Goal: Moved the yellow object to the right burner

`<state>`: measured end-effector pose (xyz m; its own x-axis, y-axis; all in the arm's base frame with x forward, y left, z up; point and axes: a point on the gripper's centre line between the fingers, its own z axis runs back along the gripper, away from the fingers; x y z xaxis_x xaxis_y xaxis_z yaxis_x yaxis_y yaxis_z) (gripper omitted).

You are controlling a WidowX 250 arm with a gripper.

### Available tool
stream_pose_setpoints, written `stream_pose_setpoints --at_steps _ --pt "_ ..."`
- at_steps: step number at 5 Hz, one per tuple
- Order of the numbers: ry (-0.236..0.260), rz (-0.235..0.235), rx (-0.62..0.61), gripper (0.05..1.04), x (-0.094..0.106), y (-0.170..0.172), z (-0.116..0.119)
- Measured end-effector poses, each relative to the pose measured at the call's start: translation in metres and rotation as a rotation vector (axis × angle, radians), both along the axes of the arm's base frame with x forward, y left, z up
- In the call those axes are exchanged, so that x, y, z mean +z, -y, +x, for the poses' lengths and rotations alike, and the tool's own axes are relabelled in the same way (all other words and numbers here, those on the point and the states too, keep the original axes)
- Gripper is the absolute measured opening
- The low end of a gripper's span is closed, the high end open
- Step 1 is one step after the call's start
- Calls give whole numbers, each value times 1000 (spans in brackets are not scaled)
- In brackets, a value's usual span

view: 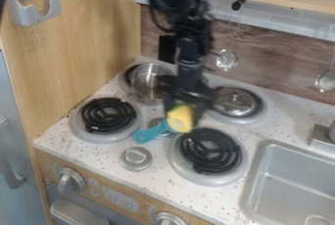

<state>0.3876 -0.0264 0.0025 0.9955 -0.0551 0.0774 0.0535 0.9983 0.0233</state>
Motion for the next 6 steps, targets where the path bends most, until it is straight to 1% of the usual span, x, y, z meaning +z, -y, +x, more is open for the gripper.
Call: stream_pose_setpoints --at_steps 1,2,3,4,5,6 --pt "-23 -15 -15 699 -8 12 6" --pt "-68 -13 -28 699 -22 14 5" --pt "-130 1 -56 699 -41 23 3" --pt "-156 -1 -70 699 -47 30 6" --pt "-160 -5 -67 772 -47 31 5" --pt "-171 33 -58 1015 -47 30 3"
